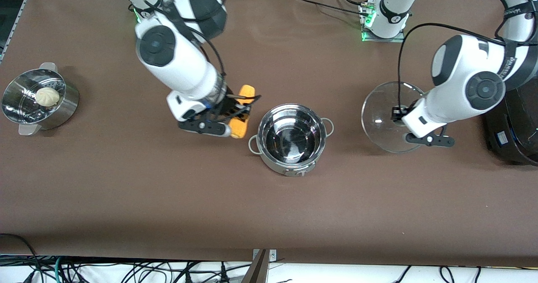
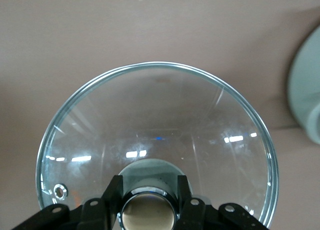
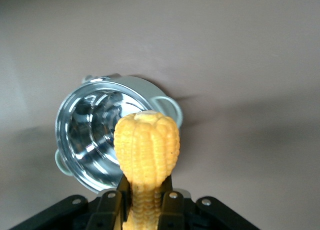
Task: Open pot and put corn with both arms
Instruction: 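Lift the glass lid off the pot with the left gripper, then set the lid on the table while the right gripper carries corn over pot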
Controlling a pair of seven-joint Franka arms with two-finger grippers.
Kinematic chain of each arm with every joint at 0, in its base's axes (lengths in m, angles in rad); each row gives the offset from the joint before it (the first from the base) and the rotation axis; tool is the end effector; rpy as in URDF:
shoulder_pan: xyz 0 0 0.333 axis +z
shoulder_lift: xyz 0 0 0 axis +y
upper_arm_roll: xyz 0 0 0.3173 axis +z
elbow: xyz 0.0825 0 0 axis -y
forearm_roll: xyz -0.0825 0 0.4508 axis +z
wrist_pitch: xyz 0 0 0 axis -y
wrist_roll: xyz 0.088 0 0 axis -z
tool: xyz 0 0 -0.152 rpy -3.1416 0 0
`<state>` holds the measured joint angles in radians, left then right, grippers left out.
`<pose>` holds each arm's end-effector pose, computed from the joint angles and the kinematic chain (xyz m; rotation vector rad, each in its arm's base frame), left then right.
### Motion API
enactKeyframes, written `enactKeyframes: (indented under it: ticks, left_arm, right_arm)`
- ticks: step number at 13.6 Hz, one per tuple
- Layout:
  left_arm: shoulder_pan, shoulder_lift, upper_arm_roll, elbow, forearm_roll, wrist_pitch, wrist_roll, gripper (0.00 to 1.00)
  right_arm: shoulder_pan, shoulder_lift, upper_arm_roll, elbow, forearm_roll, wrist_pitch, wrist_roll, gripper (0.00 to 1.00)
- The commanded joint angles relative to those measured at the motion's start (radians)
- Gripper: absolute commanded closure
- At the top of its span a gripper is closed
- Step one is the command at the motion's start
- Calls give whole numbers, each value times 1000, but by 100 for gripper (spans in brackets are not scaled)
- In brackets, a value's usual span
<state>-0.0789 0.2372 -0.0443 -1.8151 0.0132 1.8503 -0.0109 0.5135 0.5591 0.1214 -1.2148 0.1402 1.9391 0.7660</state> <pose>0.6436 -0.0774 0.3200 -3.1052 0.1819 0.3139 0.6536 0.4755 0.4172 -2.8683 0.2798 -0.0028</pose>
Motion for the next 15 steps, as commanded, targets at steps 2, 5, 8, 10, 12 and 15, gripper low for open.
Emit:
enactKeyframes:
  ticks: [2, 5, 8, 10, 12, 15]
  left_arm:
    - [24, -61, 46, -240, -21, 289, 167, 100]
    - [33, -35, 47, -346, -22, 472, 175, 100]
    - [33, 22, 47, -378, -22, 569, 175, 100]
    - [33, 48, 47, -379, -22, 572, 175, 100]
    - [36, 103, 47, -377, -22, 627, 175, 100]
    - [36, 126, 47, -377, -22, 650, 175, 100]
  right_arm:
    - [95, 100, -8, 55, -111, 109, 10, 93]
    - [132, 178, -9, 138, -154, 115, 7, 93]
    - [154, 229, -9, 158, -156, 197, 9, 93]
    - [155, 255, -9, 158, -156, 254, 10, 93]
    - [171, 275, -8, 158, -156, 285, 12, 93]
    - [172, 303, -3, 155, -148, 308, 13, 93]
